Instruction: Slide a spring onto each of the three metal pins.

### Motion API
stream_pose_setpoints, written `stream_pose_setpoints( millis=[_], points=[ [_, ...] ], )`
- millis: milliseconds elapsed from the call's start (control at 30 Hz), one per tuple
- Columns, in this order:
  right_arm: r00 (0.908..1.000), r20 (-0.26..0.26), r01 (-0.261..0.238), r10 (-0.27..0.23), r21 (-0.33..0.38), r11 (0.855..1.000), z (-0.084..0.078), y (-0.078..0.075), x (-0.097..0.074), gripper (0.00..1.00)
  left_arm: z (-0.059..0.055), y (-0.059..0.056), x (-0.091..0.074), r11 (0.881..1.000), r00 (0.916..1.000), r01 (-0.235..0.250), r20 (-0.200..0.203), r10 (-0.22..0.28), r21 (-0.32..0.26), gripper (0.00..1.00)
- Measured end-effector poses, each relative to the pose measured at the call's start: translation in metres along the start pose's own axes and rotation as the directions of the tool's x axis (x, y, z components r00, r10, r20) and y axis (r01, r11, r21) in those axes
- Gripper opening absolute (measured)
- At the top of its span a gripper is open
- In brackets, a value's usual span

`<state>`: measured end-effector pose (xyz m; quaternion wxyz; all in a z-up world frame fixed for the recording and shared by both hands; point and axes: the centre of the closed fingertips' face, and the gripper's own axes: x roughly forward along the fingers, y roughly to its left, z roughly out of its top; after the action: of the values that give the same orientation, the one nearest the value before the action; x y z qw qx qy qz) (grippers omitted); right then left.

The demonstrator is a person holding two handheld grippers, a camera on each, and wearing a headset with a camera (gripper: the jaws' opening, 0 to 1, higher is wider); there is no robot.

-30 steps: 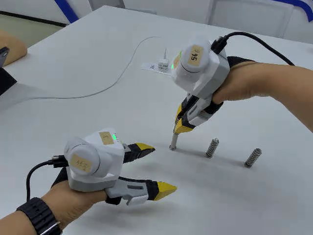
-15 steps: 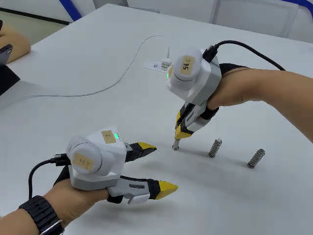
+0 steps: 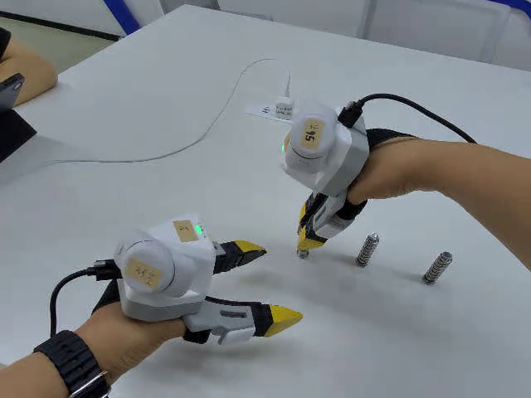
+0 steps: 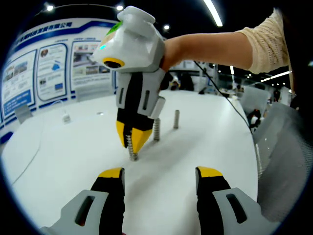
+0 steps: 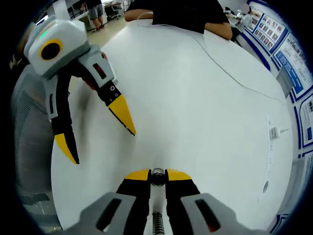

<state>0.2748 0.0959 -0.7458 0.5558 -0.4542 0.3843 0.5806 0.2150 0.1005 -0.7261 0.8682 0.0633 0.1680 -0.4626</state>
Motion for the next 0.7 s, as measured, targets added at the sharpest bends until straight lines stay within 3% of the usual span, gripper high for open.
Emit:
stream_pose_setpoints(
  millis=[700],
  points=[
    [1.0,0.004,0.009,-0.009,0.02,1.0,-0.008,-0.002,0.013,0.13,0.0,0.0,0.0,1.0,1.0,-0.003,-0.003,0.003,0.002,0.59]
  ],
)
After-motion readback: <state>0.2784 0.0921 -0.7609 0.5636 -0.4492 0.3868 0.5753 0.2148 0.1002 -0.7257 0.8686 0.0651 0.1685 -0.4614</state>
